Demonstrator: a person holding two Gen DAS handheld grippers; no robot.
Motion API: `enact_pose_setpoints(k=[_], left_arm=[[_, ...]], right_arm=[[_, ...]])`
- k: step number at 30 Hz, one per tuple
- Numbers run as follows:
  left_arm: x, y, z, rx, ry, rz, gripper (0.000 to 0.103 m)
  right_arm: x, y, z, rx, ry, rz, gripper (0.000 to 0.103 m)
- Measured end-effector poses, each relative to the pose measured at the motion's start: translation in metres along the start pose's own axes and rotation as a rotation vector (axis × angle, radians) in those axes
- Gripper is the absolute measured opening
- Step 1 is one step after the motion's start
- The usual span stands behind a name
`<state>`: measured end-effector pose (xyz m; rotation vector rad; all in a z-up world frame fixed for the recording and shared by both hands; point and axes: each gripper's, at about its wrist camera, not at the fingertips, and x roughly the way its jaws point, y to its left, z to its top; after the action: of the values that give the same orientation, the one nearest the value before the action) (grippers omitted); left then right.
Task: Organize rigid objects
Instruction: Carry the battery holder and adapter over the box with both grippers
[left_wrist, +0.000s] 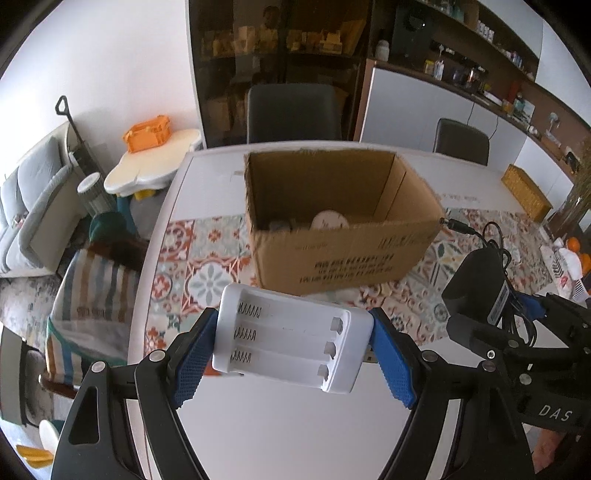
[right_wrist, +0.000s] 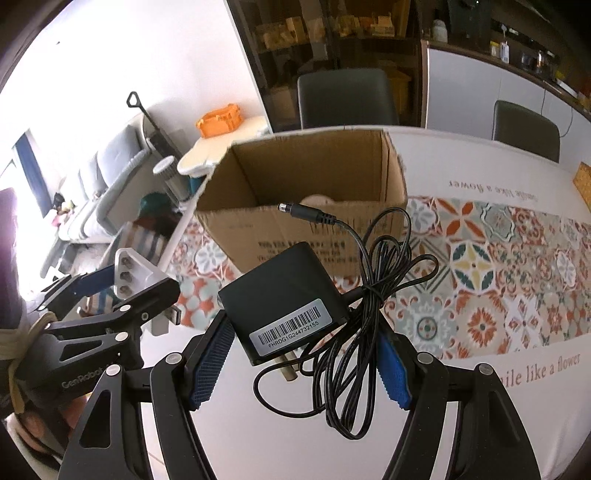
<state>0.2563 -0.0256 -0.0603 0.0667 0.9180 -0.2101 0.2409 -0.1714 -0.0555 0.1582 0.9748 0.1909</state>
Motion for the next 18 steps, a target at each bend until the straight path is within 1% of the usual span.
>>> enact_pose_setpoints(k=[18], left_arm=[[-0.005, -0.013, 0.072, 0.071, -0.102, -0.015, 0.081]], right_arm=[[-0.021, -0.006, 0.053, 0.007, -0.132, -0.003, 0.072]])
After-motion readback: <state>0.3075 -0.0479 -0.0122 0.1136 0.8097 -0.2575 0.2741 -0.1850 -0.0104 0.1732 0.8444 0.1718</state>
